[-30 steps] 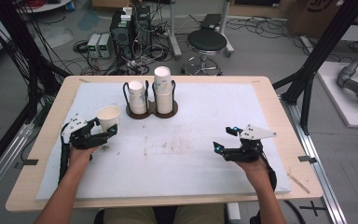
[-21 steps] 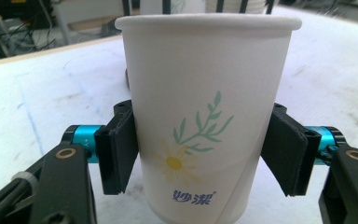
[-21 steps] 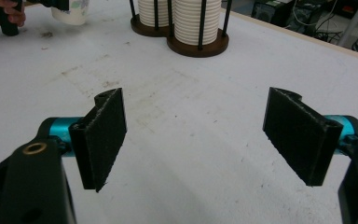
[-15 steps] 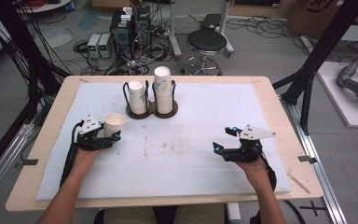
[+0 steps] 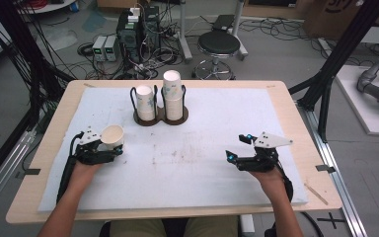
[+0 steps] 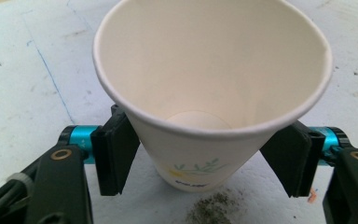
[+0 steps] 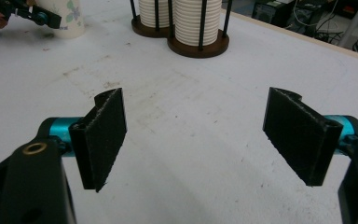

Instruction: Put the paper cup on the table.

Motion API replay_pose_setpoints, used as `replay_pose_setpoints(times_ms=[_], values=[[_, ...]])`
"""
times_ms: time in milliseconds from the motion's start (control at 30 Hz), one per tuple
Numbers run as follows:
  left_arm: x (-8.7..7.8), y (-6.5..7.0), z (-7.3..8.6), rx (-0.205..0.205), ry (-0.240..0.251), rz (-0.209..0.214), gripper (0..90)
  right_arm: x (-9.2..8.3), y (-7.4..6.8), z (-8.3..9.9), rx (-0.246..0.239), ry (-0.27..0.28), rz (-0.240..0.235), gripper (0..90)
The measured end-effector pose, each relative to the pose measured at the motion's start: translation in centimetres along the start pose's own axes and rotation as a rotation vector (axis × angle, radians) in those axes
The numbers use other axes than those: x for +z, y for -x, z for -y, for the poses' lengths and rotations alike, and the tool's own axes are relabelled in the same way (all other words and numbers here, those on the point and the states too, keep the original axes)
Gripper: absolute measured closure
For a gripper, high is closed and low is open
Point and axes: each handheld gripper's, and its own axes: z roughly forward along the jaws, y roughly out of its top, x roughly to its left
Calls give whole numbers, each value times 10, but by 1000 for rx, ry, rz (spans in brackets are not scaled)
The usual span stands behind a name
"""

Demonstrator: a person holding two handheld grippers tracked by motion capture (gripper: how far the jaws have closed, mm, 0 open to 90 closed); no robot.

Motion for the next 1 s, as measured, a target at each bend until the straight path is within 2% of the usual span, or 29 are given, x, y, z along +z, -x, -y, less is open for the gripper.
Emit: replay_pose_setpoints(times_ms=[167, 367, 467, 600, 833, 1000], values=[[-3, 3, 1, -42, 15, 11, 175, 1, 1, 0, -1, -1, -1, 221], [-19, 2, 2, -68, 65, -2, 167, -2, 2, 1, 7, 0, 3, 221], [-31, -1, -1, -77, 160, -25, 167, -3, 2, 1, 9, 3, 8, 221], [-45, -2, -5, -80, 275, -26, 167, -5, 3, 2, 14, -5, 20, 221], [-55, 6, -16, -64, 356, 27, 165, -9, 7, 4, 28, 1, 36, 221], [-55, 16, -25, -71, 420, 110, 165, -10, 9, 6, 33, 0, 44, 221]])
